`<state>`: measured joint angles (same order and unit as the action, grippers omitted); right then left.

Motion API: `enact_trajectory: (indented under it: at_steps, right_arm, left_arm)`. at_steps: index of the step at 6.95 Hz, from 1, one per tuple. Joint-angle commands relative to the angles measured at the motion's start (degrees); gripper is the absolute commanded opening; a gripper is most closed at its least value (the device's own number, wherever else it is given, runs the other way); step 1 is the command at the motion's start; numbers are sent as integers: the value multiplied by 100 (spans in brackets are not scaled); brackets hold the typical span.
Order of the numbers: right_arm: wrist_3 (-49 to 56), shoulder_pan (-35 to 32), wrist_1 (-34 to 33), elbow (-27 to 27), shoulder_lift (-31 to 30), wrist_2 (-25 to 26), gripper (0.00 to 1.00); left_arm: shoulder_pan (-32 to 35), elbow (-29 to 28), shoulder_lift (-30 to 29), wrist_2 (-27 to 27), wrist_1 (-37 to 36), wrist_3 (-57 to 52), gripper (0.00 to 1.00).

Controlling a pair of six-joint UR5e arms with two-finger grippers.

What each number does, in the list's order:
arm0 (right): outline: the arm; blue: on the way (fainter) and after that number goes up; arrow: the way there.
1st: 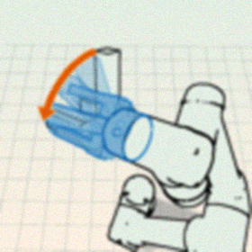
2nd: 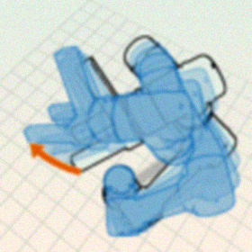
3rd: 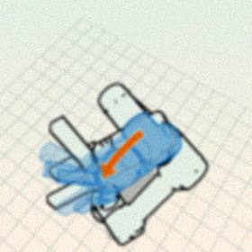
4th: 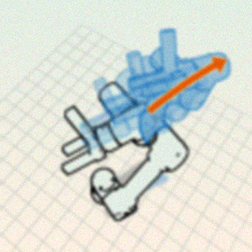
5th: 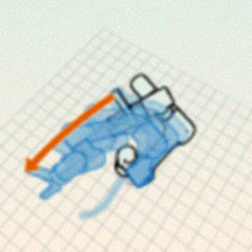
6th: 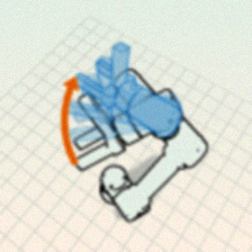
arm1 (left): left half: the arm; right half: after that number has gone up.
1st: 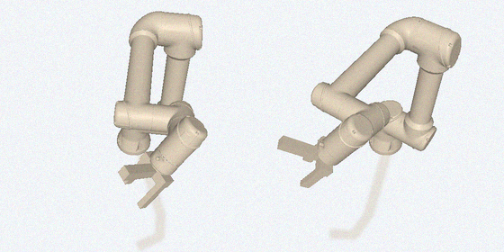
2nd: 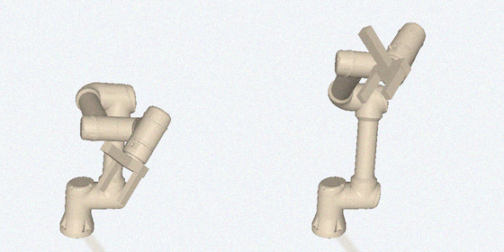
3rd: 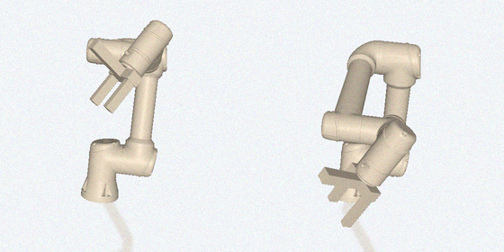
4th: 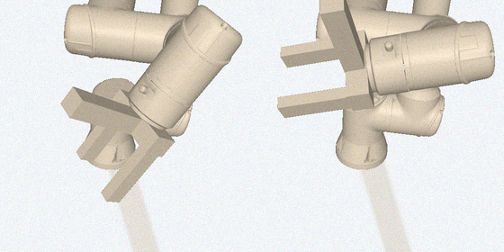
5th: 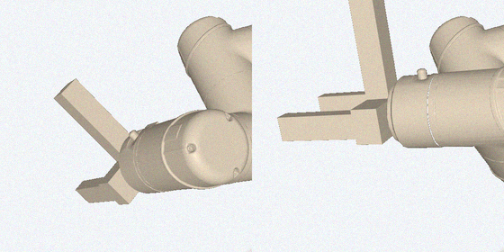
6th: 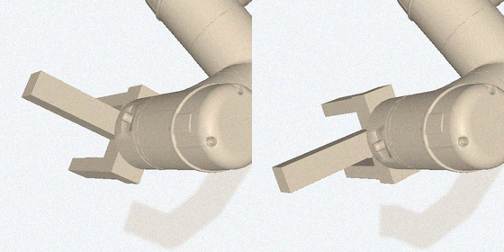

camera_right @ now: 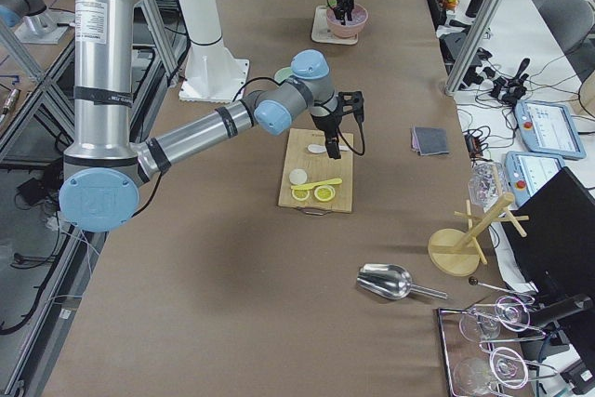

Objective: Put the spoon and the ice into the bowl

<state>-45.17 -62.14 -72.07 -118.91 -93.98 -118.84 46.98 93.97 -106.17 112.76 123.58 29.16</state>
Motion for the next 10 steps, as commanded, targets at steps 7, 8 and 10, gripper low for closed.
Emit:
enact_trajectory:
  at_steps: [7, 8, 10]
  right_arm:
    - [0, 0, 0, -44, 3, -8, 100]
    - [0, 0, 0, -44, 3, -8, 100]
    - [0, 9, 0, -44, 20, -8, 100]
  left_arm:
    - [30, 392, 18, 44, 35, 115, 0]
    - [22, 646, -8, 53, 35, 612, 0]
    - [-5, 727, -393, 71, 53, 1841, 0]
